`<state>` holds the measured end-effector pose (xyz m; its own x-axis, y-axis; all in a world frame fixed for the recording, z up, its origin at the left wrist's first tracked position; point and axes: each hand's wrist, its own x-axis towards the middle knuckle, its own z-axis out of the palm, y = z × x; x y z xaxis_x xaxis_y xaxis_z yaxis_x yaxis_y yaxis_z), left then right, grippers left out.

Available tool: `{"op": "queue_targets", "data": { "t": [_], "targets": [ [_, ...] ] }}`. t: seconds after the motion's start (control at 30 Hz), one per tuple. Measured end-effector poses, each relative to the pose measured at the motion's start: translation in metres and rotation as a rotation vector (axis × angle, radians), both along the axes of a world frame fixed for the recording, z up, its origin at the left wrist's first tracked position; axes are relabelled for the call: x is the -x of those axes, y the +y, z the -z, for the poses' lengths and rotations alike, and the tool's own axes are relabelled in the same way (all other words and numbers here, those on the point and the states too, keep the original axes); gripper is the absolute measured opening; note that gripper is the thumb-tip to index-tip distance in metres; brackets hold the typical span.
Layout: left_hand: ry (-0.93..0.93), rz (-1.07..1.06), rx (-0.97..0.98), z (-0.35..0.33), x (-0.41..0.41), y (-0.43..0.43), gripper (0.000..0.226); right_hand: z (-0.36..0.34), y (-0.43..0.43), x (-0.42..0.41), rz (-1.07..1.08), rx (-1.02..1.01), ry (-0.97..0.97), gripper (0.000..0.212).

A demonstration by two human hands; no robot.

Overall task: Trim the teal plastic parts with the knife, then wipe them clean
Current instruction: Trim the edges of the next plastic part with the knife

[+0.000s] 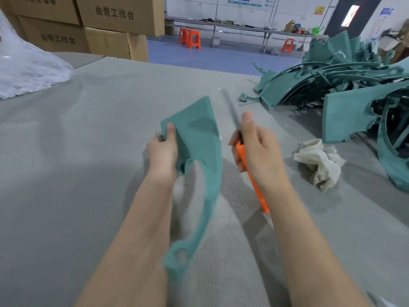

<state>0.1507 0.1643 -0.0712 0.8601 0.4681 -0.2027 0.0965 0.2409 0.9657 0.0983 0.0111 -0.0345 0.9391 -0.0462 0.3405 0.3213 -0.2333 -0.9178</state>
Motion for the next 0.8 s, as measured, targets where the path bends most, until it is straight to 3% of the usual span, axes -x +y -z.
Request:
{"op": "queue_targets", "data": {
  "t": [0.1,0.2,0.27,0.37,0.6,0.67,0.73,0.8],
  "targets": [
    [-0.135,0.075,-0.097,-0.001,0.001,-0.010,0.023,-0.006,-0.020,-0.006,0.153,-0.097,0.072,0.045],
    [-0.118,0.235,-0.131,-0.005,0.004,-0.015,0.024,-0.001,-0.040,-0.013,0.229,0.061,0.156,0.033],
    [-0.106,0.341,-0.152,-0.005,0.007,-0.015,0.015,0.004,-0.047,-0.015,0.244,0.161,0.205,0.041],
    [-0.104,0.439,-0.074,-0.007,0.010,-0.013,0.008,0.006,-0.050,-0.017,0.223,0.226,0.241,0.044],
    [0.015,0.692,0.150,-0.011,0.015,-0.011,0.018,0.013,-0.061,-0.020,0.054,0.227,0.378,0.023],
    [0.036,0.690,0.294,-0.013,0.013,-0.009,0.033,0.013,-0.064,-0.020,0.021,0.146,0.427,0.023],
    [-0.006,0.679,0.462,-0.017,0.010,-0.007,0.048,0.011,-0.065,-0.021,0.030,-0.060,0.442,0.023],
    [-0.107,0.638,0.645,-0.020,0.009,-0.007,0.039,0.007,-0.063,-0.021,0.030,-0.294,0.469,0.023]
  ]
}}
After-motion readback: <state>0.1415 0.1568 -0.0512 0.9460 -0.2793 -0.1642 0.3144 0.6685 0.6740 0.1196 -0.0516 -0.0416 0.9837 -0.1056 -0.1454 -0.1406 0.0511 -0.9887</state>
